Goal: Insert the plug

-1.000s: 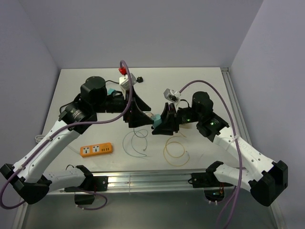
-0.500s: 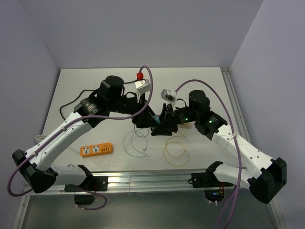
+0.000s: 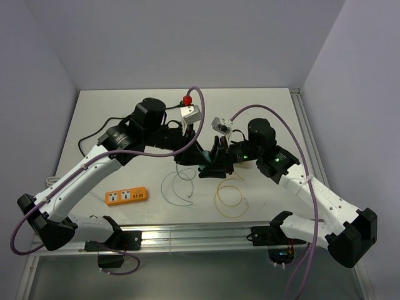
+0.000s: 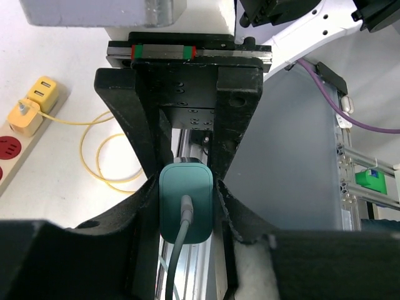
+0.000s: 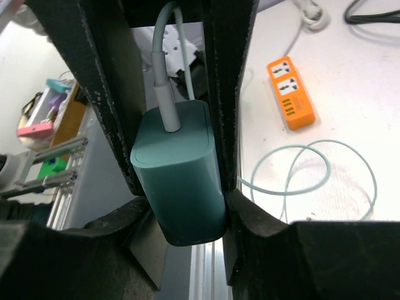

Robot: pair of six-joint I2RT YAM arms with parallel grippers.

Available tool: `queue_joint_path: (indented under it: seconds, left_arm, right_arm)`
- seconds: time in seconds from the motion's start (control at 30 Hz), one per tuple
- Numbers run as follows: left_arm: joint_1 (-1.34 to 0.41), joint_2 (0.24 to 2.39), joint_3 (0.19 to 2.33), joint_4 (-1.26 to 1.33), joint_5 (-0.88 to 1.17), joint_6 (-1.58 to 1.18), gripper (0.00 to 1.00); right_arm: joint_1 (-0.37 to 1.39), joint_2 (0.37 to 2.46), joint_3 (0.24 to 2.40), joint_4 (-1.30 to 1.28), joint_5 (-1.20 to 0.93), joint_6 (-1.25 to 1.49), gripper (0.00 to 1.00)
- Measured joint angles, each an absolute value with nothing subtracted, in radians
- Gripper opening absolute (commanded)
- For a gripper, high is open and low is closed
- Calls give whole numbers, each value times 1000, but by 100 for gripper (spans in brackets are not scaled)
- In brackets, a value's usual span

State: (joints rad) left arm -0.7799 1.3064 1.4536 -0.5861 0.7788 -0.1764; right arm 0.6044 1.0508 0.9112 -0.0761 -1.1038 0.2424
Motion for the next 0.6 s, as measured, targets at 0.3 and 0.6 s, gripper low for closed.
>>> queue_joint_path:
  seconds: [0.3, 0.6]
  left_arm:
    - [-759, 1315, 1488, -616, 525, -152, 0]
    - [-746, 1485, 1546, -620, 488, 220, 0]
  right_arm:
    - [611, 983, 927, -271, -707, 259, 81]
    - [562, 757, 960, -544, -138, 422, 81]
